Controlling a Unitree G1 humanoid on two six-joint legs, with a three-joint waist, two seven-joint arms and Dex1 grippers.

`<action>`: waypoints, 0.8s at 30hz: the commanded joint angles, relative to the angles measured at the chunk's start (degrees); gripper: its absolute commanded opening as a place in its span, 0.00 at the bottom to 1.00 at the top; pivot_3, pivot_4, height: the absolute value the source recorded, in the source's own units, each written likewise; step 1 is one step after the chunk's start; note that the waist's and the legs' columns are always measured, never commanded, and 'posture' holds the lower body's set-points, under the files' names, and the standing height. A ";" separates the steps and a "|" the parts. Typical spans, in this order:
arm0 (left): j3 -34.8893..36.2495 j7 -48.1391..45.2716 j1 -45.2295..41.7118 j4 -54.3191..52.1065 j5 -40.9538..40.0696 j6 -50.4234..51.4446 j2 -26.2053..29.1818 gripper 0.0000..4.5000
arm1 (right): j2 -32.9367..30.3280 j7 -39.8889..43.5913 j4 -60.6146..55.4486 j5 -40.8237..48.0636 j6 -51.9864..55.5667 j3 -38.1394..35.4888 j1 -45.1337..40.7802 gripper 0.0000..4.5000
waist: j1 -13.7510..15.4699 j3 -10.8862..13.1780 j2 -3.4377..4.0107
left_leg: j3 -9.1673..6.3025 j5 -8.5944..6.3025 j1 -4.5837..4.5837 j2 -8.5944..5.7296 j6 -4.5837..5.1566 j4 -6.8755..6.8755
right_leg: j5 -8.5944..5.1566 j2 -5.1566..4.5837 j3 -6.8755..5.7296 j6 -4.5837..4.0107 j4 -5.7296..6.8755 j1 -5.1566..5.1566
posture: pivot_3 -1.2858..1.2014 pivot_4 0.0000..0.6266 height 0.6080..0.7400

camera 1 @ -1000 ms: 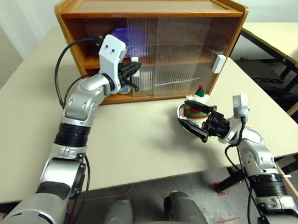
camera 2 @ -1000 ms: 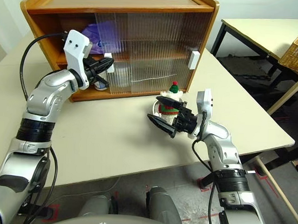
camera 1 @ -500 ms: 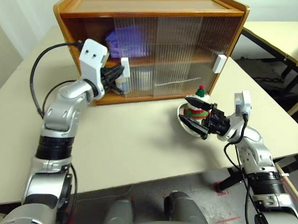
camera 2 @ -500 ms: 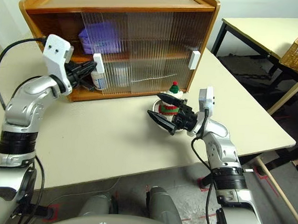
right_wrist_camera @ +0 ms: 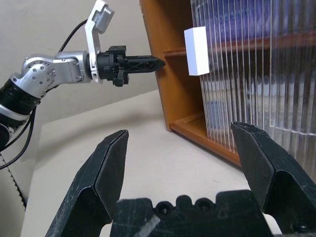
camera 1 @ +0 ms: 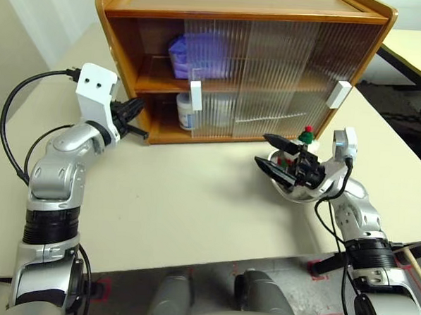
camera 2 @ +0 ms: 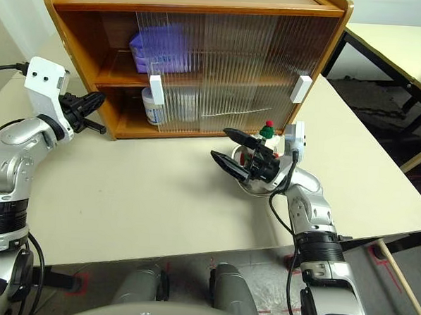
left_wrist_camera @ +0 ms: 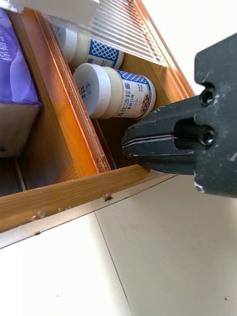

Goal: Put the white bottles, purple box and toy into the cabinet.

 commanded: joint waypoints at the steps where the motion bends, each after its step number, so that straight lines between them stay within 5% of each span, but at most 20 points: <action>1: -1.29 -2.65 -1.22 -3.03 -3.36 -0.57 -0.98 0.01 | -0.13 1.14 1.38 -0.28 -1.51 -0.60 -0.26 1.00 | 0.08 0.00 0.00 | 0.00 -0.03 0.01 0.00 -0.06 -0.05 | 0.00 0.00 0.00 0.00 -0.04 0.01 | 0.58 0.00 1.00; 10: -11.24 -4.82 -3.72 -5.36 -5.29 1.35 -7.01 0.01 | -0.12 1.19 1.63 -0.59 -2.21 -0.65 0.23 1.00 | 0.68 0.00 0.00 | -0.01 0.11 0.01 -0.08 0.20 -0.03 | 0.06 0.02 0.04 0.09 -0.21 0.16 | 0.58 0.00 1.00; 24: -20.36 -1.63 -11.89 7.68 3.67 -2.97 -12.07 0.01 | -0.15 0.41 0.83 -0.99 -2.18 -0.24 -0.13 1.00 | 0.89 -0.02 0.02 | -0.01 0.15 -0.01 -0.10 0.27 0.13 | 0.10 0.14 0.15 0.14 -0.19 0.17 | 0.57 0.00 1.00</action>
